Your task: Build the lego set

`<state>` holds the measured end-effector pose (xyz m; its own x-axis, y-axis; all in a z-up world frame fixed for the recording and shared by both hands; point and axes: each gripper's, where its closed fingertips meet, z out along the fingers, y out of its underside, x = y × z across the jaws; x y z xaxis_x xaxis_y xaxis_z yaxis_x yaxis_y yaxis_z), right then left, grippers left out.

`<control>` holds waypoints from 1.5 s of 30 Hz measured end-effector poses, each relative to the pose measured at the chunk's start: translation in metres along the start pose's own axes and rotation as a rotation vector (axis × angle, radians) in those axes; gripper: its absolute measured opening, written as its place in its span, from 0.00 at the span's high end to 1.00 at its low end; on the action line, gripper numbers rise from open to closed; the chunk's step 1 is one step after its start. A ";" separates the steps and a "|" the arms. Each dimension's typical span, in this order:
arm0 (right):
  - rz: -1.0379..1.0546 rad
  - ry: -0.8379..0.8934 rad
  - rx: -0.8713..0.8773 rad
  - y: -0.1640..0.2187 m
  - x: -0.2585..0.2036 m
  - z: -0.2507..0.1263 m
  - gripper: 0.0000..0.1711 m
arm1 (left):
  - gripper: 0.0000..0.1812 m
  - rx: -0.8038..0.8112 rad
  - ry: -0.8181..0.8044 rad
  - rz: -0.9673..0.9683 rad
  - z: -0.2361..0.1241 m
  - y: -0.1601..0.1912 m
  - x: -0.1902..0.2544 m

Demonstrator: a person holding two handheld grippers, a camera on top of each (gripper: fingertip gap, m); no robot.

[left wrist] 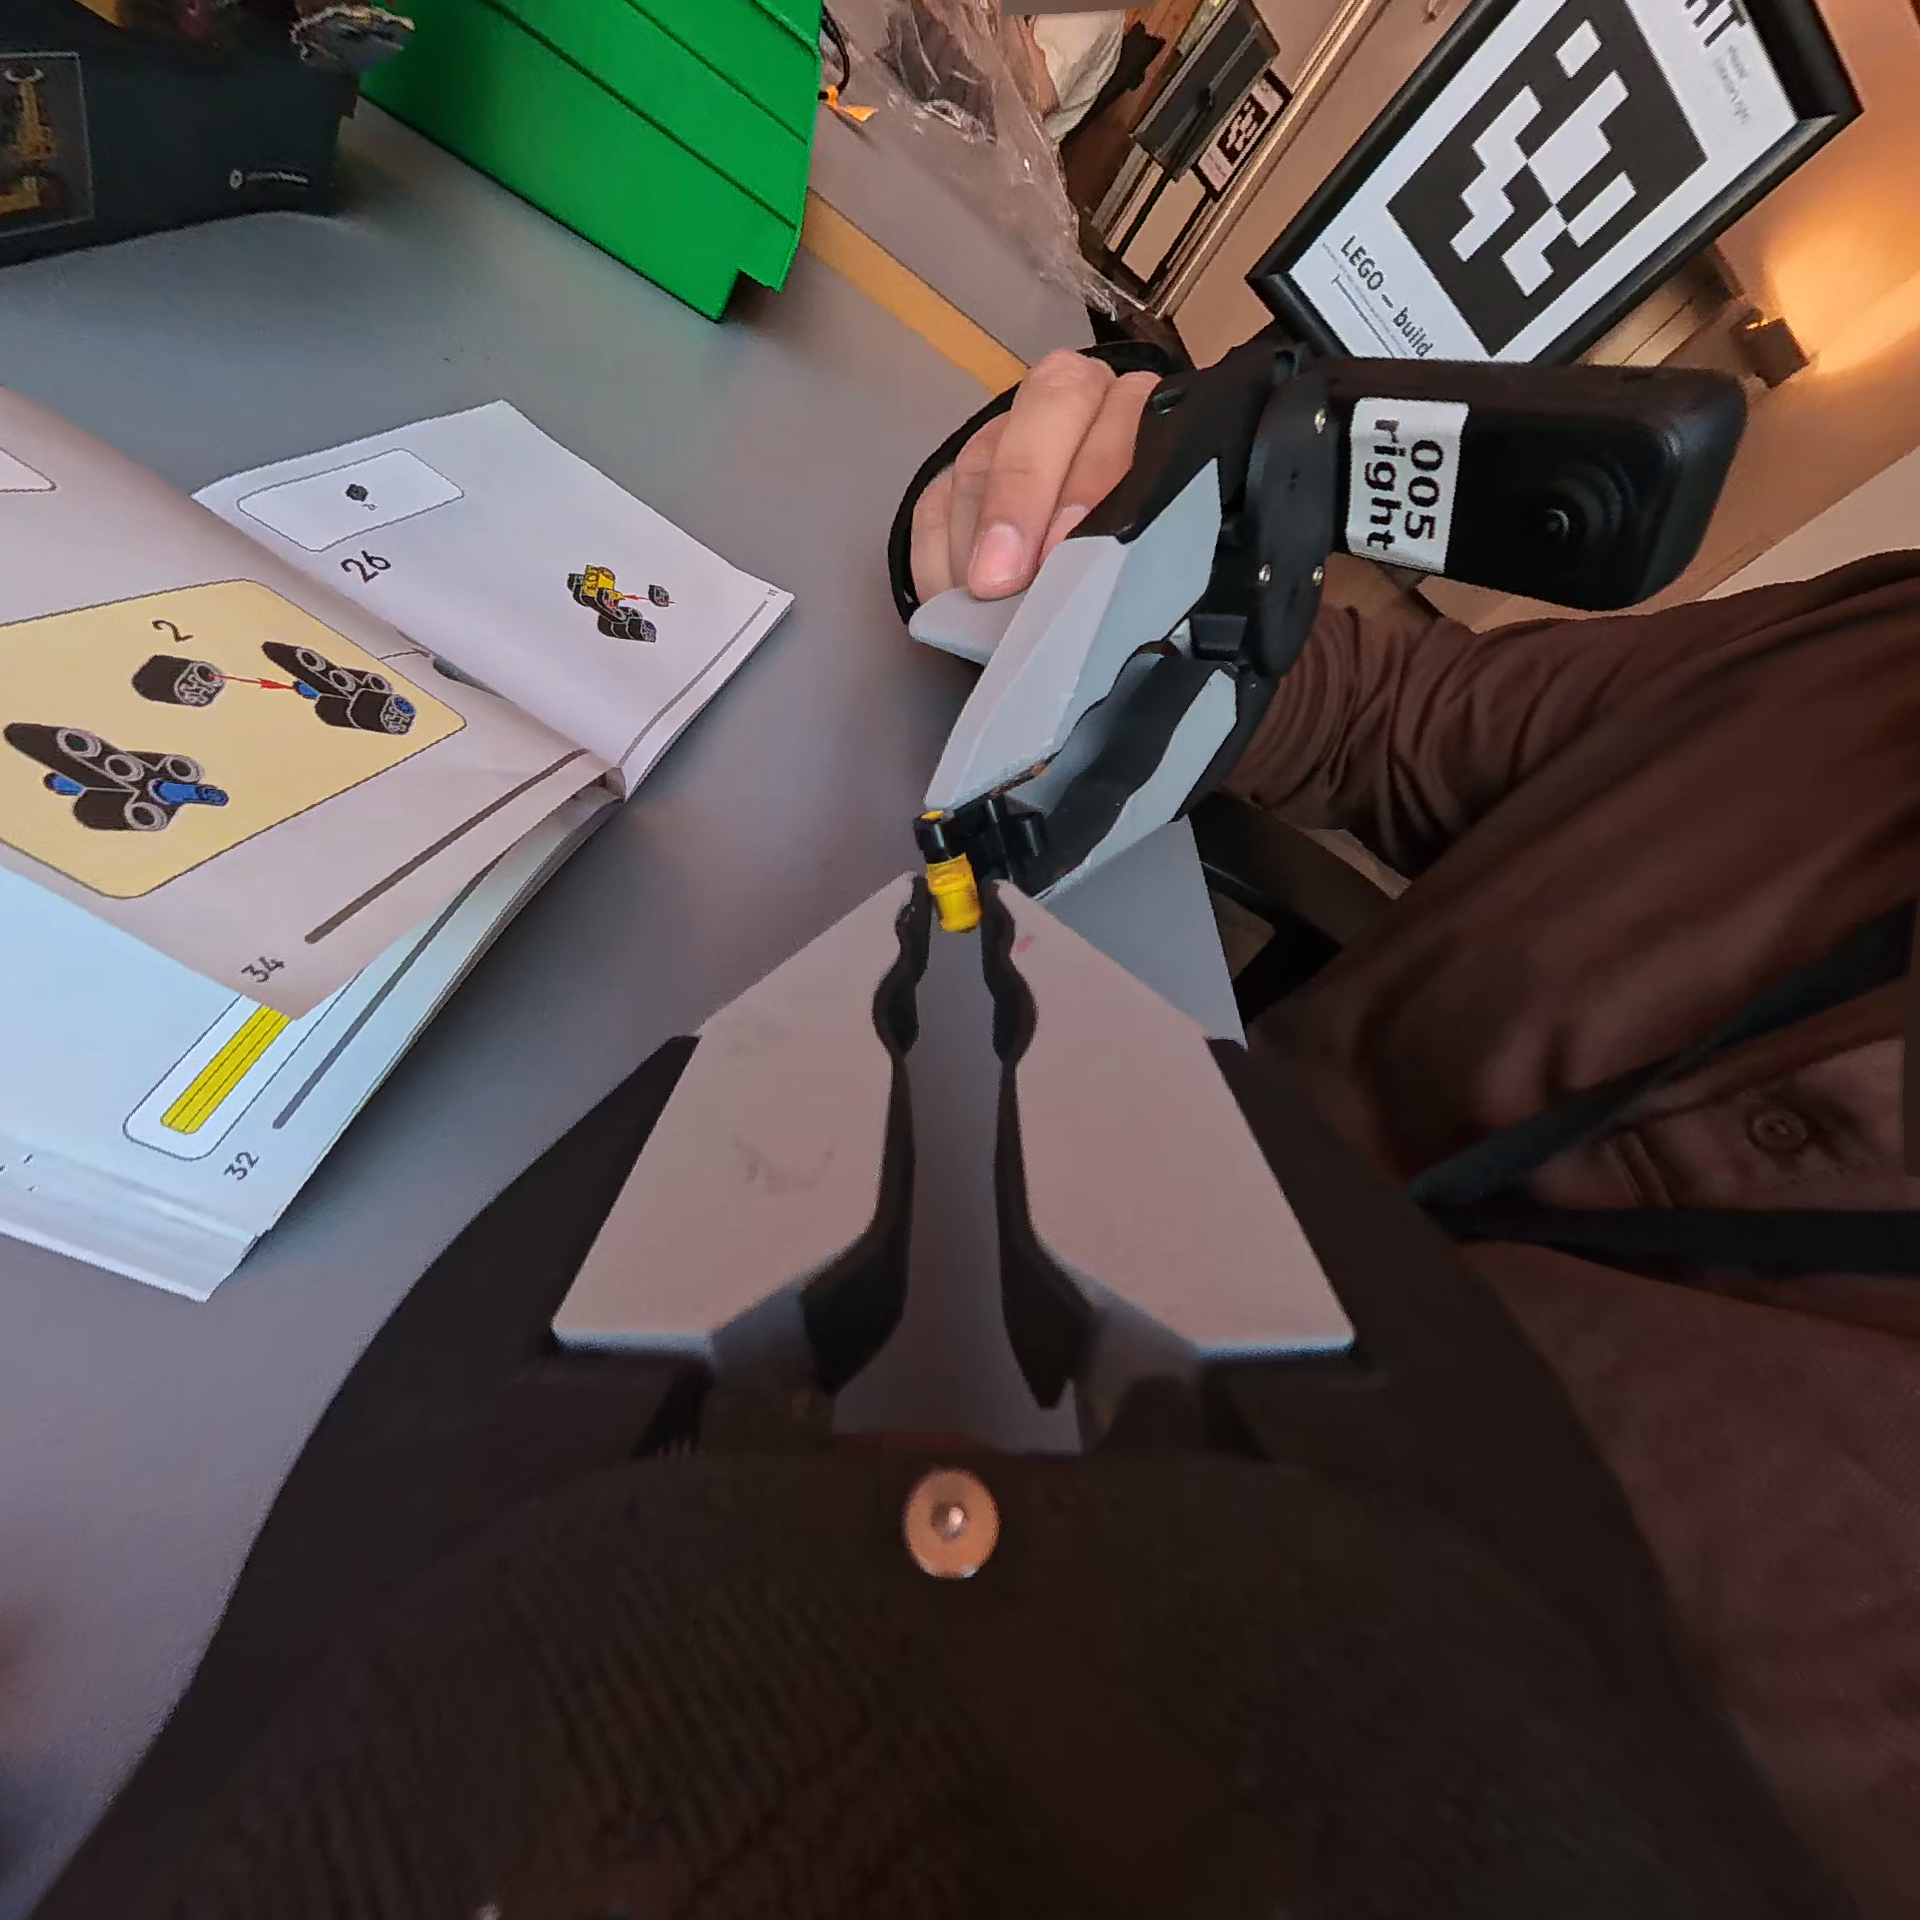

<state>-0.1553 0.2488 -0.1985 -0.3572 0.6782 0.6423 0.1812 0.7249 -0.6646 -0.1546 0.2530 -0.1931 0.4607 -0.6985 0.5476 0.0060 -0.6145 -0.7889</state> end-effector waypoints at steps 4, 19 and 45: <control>0.037 -0.011 0.004 0.001 0.000 0.001 0.85 | 0.97 0.000 -0.011 -0.008 0.001 0.001 -0.002; 0.051 0.072 0.079 -0.016 0.013 -0.007 0.77 | 0.97 0.122 0.083 0.037 -0.003 -0.014 0.014; 0.036 0.182 0.069 -0.014 0.032 -0.017 0.82 | 0.97 0.269 0.107 0.048 -0.005 -0.033 0.020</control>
<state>-0.1538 0.2627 -0.1625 -0.1787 0.7187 0.6720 0.1255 0.6940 -0.7089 -0.1504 0.2575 -0.1545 0.3696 -0.7681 0.5228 0.2283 -0.4703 -0.8525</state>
